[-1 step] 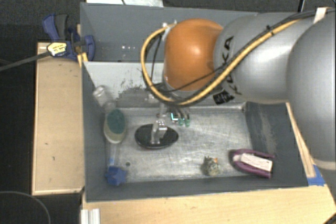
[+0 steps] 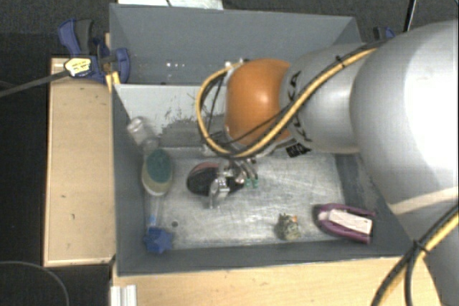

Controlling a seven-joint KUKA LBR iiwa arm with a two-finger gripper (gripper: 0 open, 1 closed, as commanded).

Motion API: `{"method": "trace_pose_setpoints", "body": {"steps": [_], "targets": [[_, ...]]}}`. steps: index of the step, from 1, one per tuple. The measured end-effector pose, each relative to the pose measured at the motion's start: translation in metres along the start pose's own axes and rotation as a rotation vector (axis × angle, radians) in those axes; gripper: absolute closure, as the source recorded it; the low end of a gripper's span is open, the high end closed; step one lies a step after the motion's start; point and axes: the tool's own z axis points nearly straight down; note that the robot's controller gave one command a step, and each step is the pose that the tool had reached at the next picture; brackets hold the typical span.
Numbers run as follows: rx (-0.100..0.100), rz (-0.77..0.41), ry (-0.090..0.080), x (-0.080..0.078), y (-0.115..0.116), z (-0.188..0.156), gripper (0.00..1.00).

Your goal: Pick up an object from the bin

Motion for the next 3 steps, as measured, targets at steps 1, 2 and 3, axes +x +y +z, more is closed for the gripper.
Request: {"method": "trace_pose_setpoints", "body": {"steps": [1,2,3], "targets": [[0.001,-0.342,-0.002,0.017,0.000,-0.039,0.00],[0.000,-0.337,-0.002,0.017,0.001,-0.040,1.00],[0.001,-0.283,-0.003,0.015,0.002,-0.128,1.00]]}}
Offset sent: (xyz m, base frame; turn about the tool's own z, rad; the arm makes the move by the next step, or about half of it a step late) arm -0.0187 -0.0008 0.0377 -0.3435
